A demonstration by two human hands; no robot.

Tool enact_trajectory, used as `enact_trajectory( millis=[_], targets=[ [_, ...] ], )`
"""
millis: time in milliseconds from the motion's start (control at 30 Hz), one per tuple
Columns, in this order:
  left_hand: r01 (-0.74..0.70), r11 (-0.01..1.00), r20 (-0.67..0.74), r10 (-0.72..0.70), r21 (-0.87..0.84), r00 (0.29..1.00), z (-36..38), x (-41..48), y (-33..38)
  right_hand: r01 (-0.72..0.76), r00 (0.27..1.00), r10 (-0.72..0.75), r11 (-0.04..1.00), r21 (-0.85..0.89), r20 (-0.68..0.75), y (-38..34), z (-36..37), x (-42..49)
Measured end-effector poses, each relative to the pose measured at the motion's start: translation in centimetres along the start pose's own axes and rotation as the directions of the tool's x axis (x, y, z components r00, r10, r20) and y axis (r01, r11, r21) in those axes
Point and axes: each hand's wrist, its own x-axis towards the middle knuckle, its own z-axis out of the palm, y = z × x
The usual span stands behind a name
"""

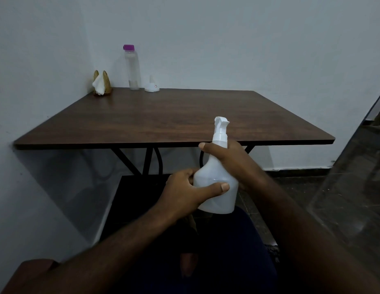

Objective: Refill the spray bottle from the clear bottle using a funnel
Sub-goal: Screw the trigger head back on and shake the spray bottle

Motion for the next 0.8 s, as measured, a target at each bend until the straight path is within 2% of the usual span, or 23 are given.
enact_trajectory(
  millis=[233,467,633,800],
  targets=[
    [-0.008,0.999,-0.018,0.009,0.040,1.000,0.20,0.11,-0.38,0.054,0.996,-0.058,0.997,-0.061,-0.063,0.02,-0.12,-0.15],
    [-0.013,1.000,0.010,0.012,0.004,1.000,-0.06,0.14,-0.06,0.029,1.000,-0.029,0.999,0.022,-0.013,-0.11,-0.07,-0.49],
    [-0.004,1.000,0.006,0.004,-0.005,1.000,0.24,-0.18,-0.35,0.049,0.996,-0.055,0.995,-0.083,-0.074,0.12,-0.04,-0.35],
    [-0.009,0.999,0.029,0.010,-0.032,1.000,-0.12,-0.06,-0.17,0.089,0.988,-0.097,0.994,-0.067,-0.124,0.18,0.14,-0.44]
  ],
)
